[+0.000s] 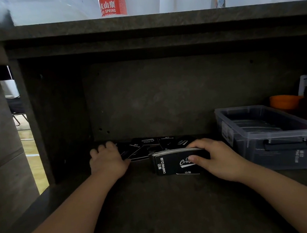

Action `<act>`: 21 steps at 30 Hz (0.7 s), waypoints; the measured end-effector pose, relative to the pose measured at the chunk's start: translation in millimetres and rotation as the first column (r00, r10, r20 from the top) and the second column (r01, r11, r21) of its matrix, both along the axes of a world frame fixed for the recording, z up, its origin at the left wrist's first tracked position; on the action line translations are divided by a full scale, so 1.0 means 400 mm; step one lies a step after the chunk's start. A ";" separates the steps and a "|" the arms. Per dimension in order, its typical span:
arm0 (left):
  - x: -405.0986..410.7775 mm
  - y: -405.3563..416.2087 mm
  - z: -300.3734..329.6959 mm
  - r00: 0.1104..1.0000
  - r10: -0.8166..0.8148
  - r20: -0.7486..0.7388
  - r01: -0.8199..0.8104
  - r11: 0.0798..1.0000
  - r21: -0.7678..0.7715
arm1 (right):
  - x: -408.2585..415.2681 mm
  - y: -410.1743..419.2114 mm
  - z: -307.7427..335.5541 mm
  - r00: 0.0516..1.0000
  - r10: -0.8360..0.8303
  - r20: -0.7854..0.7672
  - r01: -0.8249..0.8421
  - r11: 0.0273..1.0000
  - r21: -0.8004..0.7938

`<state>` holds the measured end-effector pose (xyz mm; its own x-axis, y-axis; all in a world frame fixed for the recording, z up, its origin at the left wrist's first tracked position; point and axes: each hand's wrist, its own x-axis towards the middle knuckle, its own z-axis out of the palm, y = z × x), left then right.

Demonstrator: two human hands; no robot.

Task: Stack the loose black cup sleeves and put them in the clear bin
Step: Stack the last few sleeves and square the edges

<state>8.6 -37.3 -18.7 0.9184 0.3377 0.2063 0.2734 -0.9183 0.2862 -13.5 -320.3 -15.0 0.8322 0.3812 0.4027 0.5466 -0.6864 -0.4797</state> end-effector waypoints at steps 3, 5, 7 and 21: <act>0.000 0.002 -0.001 0.996 0.078 -0.050 -0.078 0.997 -0.001 | -0.002 0.001 0.001 1.000 0.001 -0.006 -0.001 1.000 -0.002; 0.000 0.004 -0.001 0.989 0.109 -0.095 -0.108 0.994 0.017 | -0.003 0.001 0.003 1.000 0.001 -0.007 -0.001 1.000 -0.002; -0.005 0.004 0.002 0.993 0.105 -0.049 -0.104 0.994 0.023 | -0.004 0.001 0.003 1.000 -0.004 -0.009 0.004 1.000 -0.005; -0.016 -0.013 0.024 0.655 -0.234 0.719 0.571 0.776 -0.268 | -0.011 0.006 0.007 0.997 -0.075 -0.034 0.076 0.997 0.022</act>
<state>2.3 -42.4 -8.9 0.6921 0.1682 0.7019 -0.4870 -0.6088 0.6262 -18.0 -317.8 -12.1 0.8710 0.3077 0.3829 0.4775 -0.7136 -0.5127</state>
